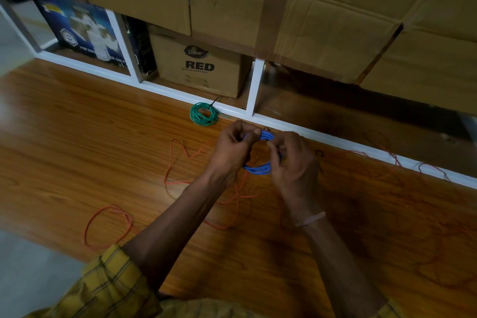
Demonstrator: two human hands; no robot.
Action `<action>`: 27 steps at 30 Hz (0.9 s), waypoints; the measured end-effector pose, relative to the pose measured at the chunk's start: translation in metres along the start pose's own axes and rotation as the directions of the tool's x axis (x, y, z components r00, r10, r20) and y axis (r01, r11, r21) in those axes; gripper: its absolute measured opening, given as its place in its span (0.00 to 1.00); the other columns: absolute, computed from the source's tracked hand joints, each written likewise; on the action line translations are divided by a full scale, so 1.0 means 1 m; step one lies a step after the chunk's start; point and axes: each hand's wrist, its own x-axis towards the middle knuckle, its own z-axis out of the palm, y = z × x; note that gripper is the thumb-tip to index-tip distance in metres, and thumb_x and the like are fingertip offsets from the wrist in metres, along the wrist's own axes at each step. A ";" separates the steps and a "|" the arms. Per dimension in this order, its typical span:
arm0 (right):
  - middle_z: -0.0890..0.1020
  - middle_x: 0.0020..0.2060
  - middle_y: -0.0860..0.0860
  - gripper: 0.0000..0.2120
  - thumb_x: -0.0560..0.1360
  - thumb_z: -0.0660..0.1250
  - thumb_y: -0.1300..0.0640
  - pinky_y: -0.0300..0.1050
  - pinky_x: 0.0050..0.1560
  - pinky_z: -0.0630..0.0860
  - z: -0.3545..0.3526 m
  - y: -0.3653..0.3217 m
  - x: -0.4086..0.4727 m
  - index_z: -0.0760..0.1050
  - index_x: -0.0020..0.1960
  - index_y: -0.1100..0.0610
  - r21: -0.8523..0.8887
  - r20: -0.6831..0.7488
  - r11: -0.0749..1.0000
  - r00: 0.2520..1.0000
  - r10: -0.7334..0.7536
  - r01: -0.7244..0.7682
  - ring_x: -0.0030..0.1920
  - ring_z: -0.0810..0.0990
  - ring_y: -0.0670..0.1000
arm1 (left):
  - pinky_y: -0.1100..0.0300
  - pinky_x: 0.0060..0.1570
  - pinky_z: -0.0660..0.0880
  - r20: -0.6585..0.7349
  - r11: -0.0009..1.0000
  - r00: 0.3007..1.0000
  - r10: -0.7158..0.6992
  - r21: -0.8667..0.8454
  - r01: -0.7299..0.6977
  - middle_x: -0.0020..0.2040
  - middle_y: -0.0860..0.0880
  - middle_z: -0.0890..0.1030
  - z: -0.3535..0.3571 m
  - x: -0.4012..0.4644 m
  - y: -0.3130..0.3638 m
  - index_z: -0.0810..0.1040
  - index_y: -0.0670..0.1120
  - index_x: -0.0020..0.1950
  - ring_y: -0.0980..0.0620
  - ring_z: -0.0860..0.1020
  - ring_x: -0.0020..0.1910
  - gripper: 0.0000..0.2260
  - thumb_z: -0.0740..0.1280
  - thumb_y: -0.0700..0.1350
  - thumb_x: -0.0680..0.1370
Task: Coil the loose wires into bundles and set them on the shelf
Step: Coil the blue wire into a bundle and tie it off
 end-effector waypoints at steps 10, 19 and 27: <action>0.81 0.42 0.49 0.16 0.78 0.71 0.66 0.36 0.45 0.77 -0.006 -0.017 0.023 0.68 0.61 0.59 0.534 0.059 0.741 0.893 0.447 -0.407 0.43 0.82 0.43 | 0.62 0.26 0.58 -0.011 0.996 0.999 -0.048 -0.080 0.047 0.24 0.56 0.72 -0.004 -0.002 0.010 0.84 0.34 0.59 0.56 0.62 0.24 0.09 0.69 0.37 0.83; 0.85 0.38 0.46 0.08 0.74 0.74 0.68 0.37 0.46 0.80 -0.007 -0.020 0.032 0.79 0.46 0.57 0.741 0.316 0.349 0.757 0.572 -0.573 0.42 0.84 0.44 | 0.64 0.24 0.59 -0.084 0.998 0.996 -0.027 -0.057 0.023 0.40 0.34 0.80 -0.006 -0.006 0.014 0.82 0.31 0.52 0.56 0.63 0.21 0.10 0.72 0.40 0.81; 0.86 0.41 0.47 0.05 0.74 0.74 0.66 0.35 0.45 0.79 -0.019 -0.018 0.039 0.81 0.48 0.59 0.694 0.435 0.332 0.739 0.514 -0.639 0.44 0.85 0.45 | 0.63 0.25 0.63 -0.113 0.998 0.992 0.058 0.023 -0.055 0.40 0.34 0.83 -0.008 -0.010 0.020 0.83 0.34 0.48 0.58 0.67 0.22 0.07 0.73 0.39 0.81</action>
